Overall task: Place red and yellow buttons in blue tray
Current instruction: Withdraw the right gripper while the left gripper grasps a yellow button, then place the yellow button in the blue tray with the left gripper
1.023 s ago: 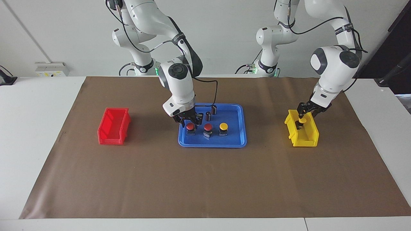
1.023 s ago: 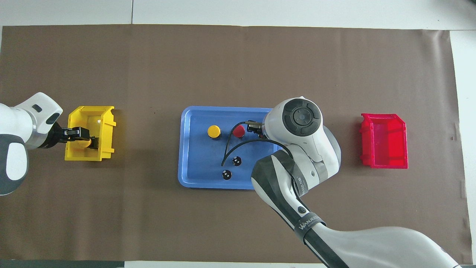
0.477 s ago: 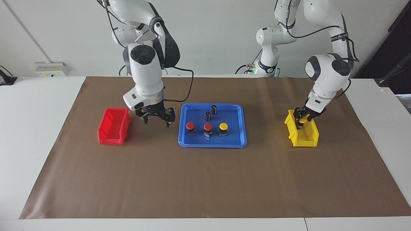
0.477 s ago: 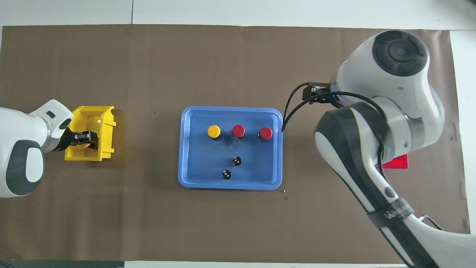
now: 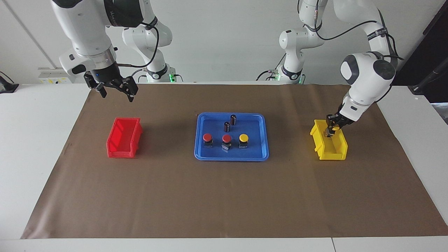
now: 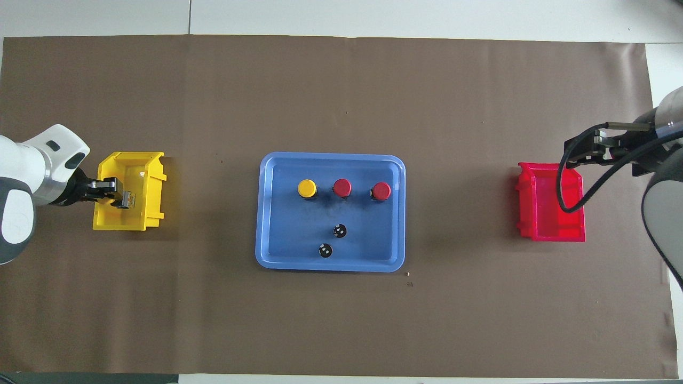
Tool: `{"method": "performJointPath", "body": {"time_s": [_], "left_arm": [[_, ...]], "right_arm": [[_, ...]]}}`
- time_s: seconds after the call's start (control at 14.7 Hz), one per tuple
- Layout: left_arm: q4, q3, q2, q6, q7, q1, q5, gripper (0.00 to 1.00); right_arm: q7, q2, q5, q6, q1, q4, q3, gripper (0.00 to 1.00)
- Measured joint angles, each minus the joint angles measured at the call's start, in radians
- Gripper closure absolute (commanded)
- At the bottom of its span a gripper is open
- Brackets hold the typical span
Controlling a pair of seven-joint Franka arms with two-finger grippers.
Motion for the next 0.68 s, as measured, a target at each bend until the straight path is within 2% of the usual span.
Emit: {"method": "performJointPath", "body": {"time_s": [0.14,0.2,0.48,0.68], "left_arm": [[0.099,-0.006,-0.006,-0.087,-0.104,-0.054,0.0,0.99],[0.106,-0.009,-0.008,-0.08,-0.194,-0.111,0.0,0.99],[0.038,-0.026,0.033,0.102,-0.59,-0.372,0.0,0.99],[0.032,-0.028,0.108,0.194,-0.724,-0.472,0.0,0.99]], "right_arm": [[-0.059,-0.019,0.0,-0.005,-0.048,0.0,-0.001,0.0],[-0.086,-0.02,0.002,-0.005,-0.075,0.0,-0.001,0.0],[-0.167,-0.019,0.026,-0.005,-0.141,-0.016,-0.001,0.0],[-0.167,-0.02,0.027,-0.005,-0.14,-0.019,0.002,0.0]]}}
